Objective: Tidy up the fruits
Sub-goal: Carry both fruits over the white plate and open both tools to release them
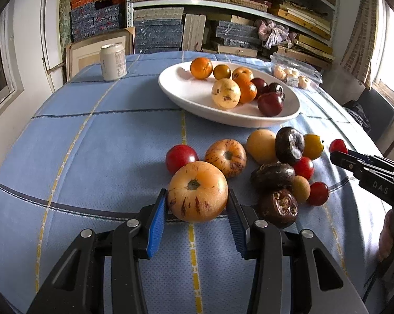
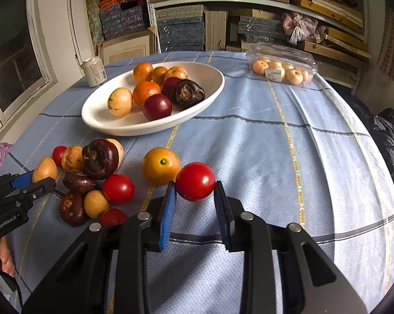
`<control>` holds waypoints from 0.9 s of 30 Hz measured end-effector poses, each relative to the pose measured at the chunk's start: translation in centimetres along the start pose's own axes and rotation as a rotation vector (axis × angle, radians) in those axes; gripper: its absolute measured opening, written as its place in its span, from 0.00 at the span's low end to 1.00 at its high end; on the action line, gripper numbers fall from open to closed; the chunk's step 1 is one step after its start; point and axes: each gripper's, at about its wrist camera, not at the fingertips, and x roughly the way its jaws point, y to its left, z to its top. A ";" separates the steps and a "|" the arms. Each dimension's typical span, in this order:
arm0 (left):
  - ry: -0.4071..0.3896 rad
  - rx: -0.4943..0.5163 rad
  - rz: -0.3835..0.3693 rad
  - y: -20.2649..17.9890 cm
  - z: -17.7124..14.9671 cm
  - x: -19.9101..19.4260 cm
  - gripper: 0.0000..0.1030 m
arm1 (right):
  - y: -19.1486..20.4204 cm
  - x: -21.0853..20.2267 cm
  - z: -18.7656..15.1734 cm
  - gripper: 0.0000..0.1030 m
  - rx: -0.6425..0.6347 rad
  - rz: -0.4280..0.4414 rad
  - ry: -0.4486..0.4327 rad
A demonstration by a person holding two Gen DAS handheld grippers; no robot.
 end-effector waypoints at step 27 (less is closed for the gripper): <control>-0.035 -0.032 0.034 0.9 13.1 7.5 0.43 | 6.8 2.5 9.2 0.28 -0.105 0.153 -0.046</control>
